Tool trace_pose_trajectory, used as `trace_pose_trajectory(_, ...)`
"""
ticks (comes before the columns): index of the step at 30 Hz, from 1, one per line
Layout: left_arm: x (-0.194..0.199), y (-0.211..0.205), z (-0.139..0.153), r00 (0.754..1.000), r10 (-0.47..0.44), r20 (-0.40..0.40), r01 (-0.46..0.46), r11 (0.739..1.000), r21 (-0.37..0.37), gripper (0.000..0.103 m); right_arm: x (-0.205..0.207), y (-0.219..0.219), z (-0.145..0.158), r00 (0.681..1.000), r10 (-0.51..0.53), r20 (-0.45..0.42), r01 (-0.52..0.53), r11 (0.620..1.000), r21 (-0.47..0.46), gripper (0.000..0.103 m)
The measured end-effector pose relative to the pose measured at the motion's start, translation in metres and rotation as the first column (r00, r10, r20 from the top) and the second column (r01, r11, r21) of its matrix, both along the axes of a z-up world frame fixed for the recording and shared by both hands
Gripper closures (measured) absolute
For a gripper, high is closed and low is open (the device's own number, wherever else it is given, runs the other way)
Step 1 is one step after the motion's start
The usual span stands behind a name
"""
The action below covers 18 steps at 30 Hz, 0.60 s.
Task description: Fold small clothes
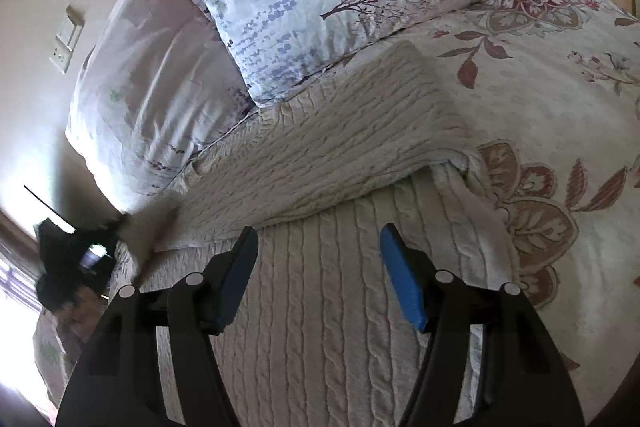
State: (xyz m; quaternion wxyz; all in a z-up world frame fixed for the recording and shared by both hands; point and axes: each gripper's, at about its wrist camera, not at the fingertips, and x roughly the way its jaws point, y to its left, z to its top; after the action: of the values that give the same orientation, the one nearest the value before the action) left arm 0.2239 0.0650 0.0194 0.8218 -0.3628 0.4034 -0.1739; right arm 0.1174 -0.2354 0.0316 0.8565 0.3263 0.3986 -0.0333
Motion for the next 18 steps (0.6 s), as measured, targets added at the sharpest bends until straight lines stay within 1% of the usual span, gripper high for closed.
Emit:
trace_pose_trajectory(1, 0.000, -0.001, -0.011, 0.999, -0.003, -0.039, 0.002, 1.000, -0.027, 0.088, 0.000, 0.000, 0.000, 1.000, 0.000, -0.001, 0.000, 1.000, -0.001, 0.038)
trace_pose_trajectory(2, 0.001, 0.002, -0.016, 0.999, 0.002, -0.054, -0.004, 0.999, -0.039, 0.087, -0.001, -0.001, 0.001, 1.000, 0.001, -0.001, -0.001, 1.000, -0.003, 0.038)
trace_pose_trajectory(3, -0.001, 0.008, -0.018, 0.998, 0.012, -0.065, -0.016, 0.999, -0.051, 0.082, -0.002, -0.001, 0.002, 1.000, 0.001, 0.000, -0.001, 1.000, -0.005, 0.038)
trace_pose_trajectory(4, -0.005, 0.013, -0.019, 0.997, 0.027, -0.068, -0.031, 0.998, -0.059, 0.073, -0.002, -0.001, 0.002, 1.000, 0.002, 0.003, -0.002, 1.000, -0.006, 0.038)
trace_pose_trajectory(5, -0.009, 0.023, -0.017, 0.996, 0.057, -0.069, -0.061, 0.996, -0.063, 0.067, -0.001, -0.001, 0.002, 1.000, 0.002, 0.004, -0.002, 1.000, -0.007, 0.038)
trace_pose_trajectory(6, -0.012, 0.033, -0.014, 0.994, 0.092, -0.066, -0.096, 0.993, -0.065, 0.060, -0.001, -0.001, 0.002, 1.000, 0.002, 0.006, -0.002, 1.000, -0.005, 0.038)
trace_pose_trajectory(7, -0.014, 0.046, -0.011, 0.988, 0.139, -0.060, -0.143, 0.988, -0.063, 0.059, -0.001, -0.001, 0.002, 1.000, 0.003, 0.007, -0.003, 1.000, -0.002, 0.038)
trace_pose_trajectory(8, -0.015, 0.052, -0.011, 0.986, 0.158, -0.060, -0.162, 0.985, -0.061, 0.059, 0.000, 0.000, 0.001, 1.000, 0.006, 0.007, -0.006, 1.000, 0.000, 0.038)
trace_pose_trajectory(11, -0.011, 0.075, -0.015, 0.966, 0.239, -0.098, -0.247, 0.966, -0.076, 0.059, 0.002, 0.005, -0.002, 1.000, 0.024, 0.006, -0.024, 1.000, 0.006, 0.038)
trace_pose_trajectory(12, -0.010, 0.083, -0.018, 0.957, 0.265, -0.118, -0.276, 0.957, -0.089, 0.064, 0.003, 0.007, -0.003, 0.999, 0.032, 0.005, -0.032, 0.999, 0.006, 0.038)
trace_pose_trajectory(13, -0.011, 0.088, -0.020, 0.951, 0.281, -0.128, -0.294, 0.951, -0.101, 0.074, 0.002, 0.008, -0.003, 0.999, 0.037, 0.005, -0.037, 0.999, 0.006, 0.038)
trace_pose_trajectory(14, -0.008, 0.092, -0.021, 0.945, 0.296, -0.139, -0.312, 0.943, -0.112, 0.079, 0.002, 0.008, -0.003, 0.999, 0.039, 0.006, -0.039, 0.999, 0.006, 0.038)
trace_pose_trajectory(15, -0.004, 0.093, -0.021, 0.944, 0.299, -0.140, -0.315, 0.942, -0.113, 0.089, 0.002, 0.008, -0.003, 0.999, 0.039, 0.008, -0.039, 0.999, 0.002, 0.038)
trace_pose_trajectory(16, 0.000, 0.090, -0.017, 0.947, 0.293, -0.132, -0.307, 0.946, -0.105, 0.094, 0.001, 0.007, -0.002, 0.999, 0.037, 0.009, -0.037, 0.999, -0.003, 0.038)
trace_pose_trajectory(18, 0.010, 0.067, 0.000, 0.967, 0.245, -0.071, -0.249, 0.967, -0.051, 0.095, 0.000, 0.005, -0.001, 0.999, 0.030, 0.014, -0.029, 0.999, -0.014, 0.038)
